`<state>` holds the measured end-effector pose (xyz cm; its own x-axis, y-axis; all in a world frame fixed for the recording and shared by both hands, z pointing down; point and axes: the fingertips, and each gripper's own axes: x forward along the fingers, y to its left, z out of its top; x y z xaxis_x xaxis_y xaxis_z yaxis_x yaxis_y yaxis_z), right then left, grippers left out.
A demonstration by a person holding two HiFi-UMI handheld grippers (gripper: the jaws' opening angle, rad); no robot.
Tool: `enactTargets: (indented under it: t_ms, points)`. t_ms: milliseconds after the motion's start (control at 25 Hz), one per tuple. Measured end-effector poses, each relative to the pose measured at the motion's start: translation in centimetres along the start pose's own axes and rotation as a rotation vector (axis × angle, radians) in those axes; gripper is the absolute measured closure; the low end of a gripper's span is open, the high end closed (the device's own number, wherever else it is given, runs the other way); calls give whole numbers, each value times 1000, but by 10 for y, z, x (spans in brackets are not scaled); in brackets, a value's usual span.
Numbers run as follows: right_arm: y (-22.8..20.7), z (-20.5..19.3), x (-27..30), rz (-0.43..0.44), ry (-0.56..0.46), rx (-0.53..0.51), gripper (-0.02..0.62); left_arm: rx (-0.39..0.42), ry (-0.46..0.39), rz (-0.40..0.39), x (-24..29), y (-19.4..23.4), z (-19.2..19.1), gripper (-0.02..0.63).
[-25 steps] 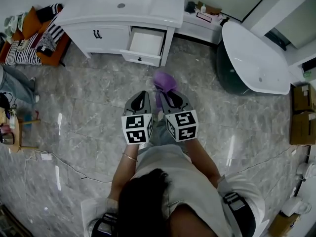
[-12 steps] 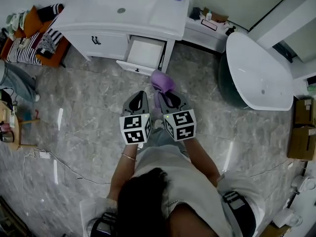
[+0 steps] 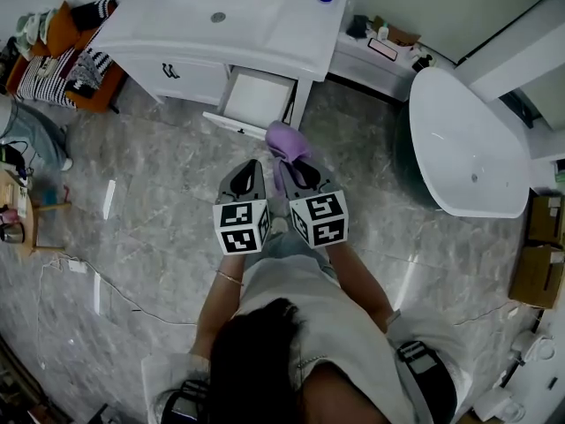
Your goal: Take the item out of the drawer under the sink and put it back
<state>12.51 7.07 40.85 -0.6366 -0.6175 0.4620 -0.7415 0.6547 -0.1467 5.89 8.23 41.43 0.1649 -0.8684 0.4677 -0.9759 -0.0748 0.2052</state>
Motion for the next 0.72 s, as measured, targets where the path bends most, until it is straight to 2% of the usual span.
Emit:
enactTargets:
  t_ms: [240, 720]
  points:
    - [-11, 1, 10, 19, 6, 12, 523, -5, 9, 36, 12, 6, 4, 600]
    - [-22, 5, 36, -3, 9, 17, 523, -11, 17, 22, 35, 23, 8, 601]
